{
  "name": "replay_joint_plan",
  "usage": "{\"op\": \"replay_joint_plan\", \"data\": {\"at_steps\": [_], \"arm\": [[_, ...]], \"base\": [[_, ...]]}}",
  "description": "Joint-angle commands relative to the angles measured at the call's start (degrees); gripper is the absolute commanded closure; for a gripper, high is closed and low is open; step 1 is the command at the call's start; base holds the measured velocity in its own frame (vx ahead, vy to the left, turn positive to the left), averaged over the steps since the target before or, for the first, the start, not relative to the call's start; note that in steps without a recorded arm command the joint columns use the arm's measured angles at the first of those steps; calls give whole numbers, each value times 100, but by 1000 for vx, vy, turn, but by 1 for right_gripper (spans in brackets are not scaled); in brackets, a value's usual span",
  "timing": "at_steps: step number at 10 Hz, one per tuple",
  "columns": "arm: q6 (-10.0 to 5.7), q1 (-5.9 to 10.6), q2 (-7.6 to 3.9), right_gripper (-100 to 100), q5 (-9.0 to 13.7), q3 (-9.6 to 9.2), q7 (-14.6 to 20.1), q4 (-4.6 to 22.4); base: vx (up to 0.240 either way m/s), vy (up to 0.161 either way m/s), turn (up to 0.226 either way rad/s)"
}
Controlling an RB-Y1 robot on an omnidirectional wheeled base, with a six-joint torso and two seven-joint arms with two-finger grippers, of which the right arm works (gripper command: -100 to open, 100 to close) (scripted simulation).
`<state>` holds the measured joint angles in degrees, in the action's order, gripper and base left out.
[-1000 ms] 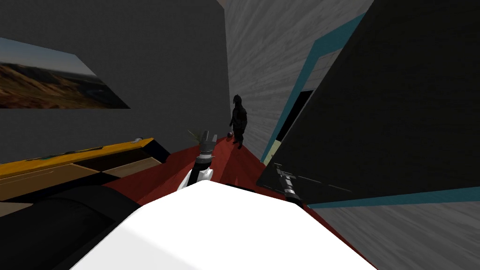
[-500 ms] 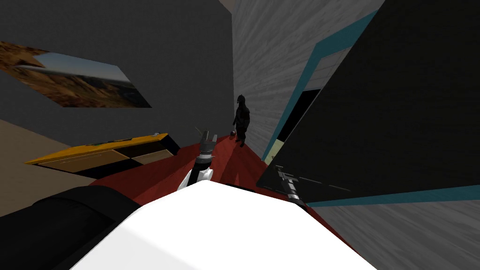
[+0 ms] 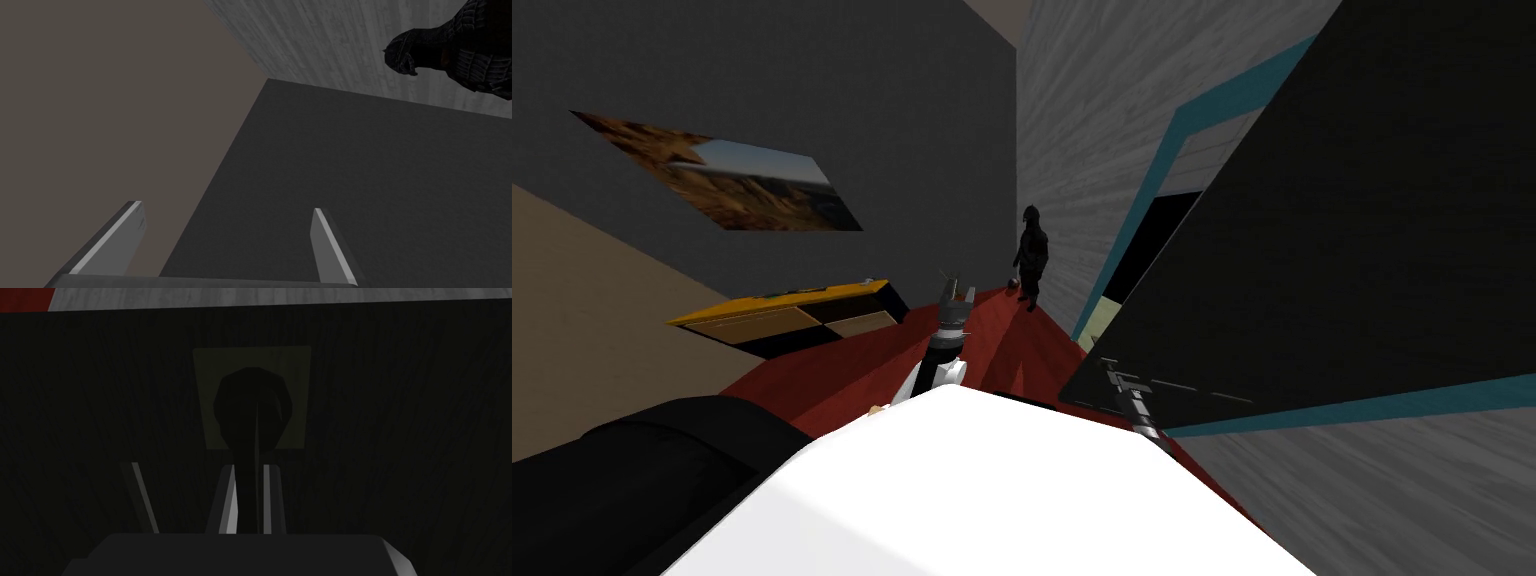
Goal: Pull the door open
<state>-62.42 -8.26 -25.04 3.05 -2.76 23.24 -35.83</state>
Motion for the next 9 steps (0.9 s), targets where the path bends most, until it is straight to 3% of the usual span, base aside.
{"op": "replay_joint_plan", "data": {"at_steps": [1, 9], "arm": [[-84, -22, -30, 100, -9, -18, 30, 42], [-453, -117, -161, 100, -50, -98, 163, 224]], "base": [[-126, -49, 147], [-179, -61, 141]]}}
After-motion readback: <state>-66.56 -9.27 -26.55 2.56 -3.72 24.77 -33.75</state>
